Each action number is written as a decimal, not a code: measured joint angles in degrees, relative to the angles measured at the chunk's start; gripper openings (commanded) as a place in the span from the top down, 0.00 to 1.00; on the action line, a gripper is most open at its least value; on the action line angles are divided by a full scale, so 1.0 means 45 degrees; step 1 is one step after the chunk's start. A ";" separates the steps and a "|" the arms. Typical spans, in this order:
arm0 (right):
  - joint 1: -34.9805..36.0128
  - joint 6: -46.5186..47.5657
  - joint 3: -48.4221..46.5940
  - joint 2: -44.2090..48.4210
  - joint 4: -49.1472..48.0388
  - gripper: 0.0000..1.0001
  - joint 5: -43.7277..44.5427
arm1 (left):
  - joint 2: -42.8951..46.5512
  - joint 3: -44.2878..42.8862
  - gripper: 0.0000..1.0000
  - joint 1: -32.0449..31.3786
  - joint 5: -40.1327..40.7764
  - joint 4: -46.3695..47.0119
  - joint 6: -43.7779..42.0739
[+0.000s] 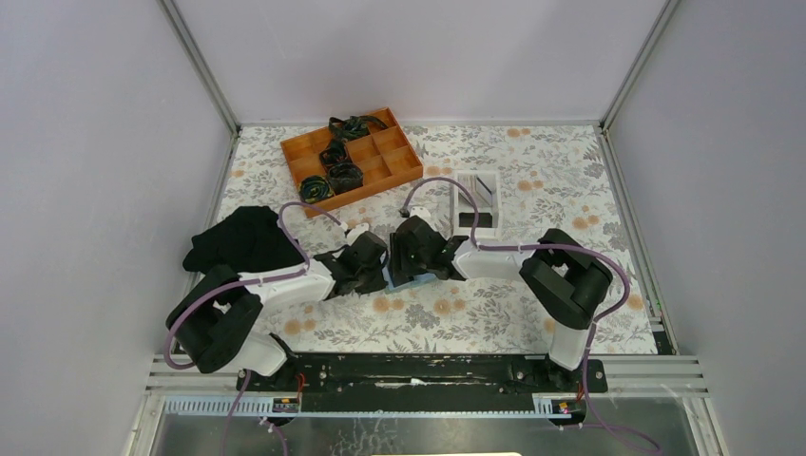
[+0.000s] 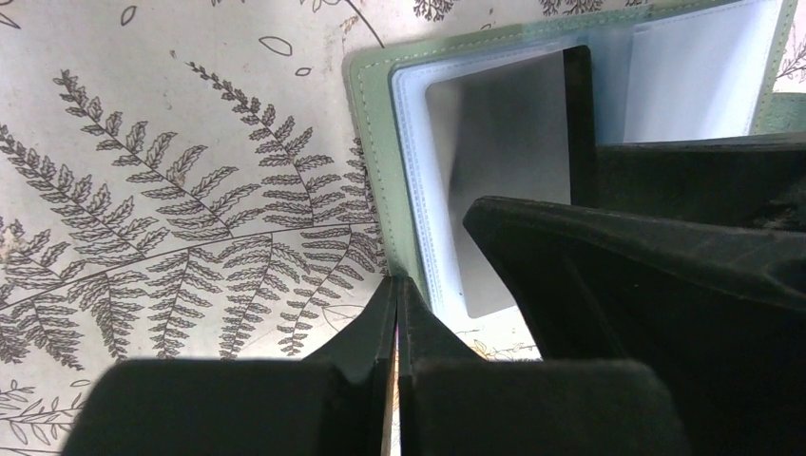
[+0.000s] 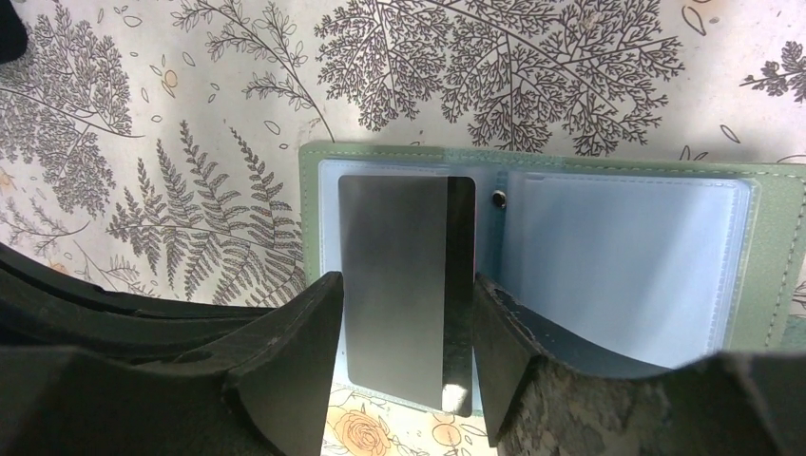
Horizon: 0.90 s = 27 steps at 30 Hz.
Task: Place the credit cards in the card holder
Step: Insert the credit card into the card holder.
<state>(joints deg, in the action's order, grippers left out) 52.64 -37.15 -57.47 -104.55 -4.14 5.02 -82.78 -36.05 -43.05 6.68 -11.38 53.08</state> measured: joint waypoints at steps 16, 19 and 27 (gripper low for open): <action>0.0699 0.0015 -0.1059 -0.0447 0.1433 0.40 0.1447 | 0.0257 0.0495 1.00 0.0262 -0.0364 0.0840 0.0024; 0.0787 0.0015 -0.1175 -0.0476 0.1622 0.37 0.1535 | 0.0345 0.0636 1.00 0.0301 -0.0384 0.1010 0.0034; 0.1185 0.0185 -0.1729 -0.0729 0.2273 0.27 0.1821 | 0.0515 0.0845 1.00 0.0423 -0.0442 0.1166 0.0092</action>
<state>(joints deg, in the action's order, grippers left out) 57.98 -36.32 -65.25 -107.83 6.09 13.21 -80.47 -32.25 -41.15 4.69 -6.13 53.49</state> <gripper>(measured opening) 0.729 0.010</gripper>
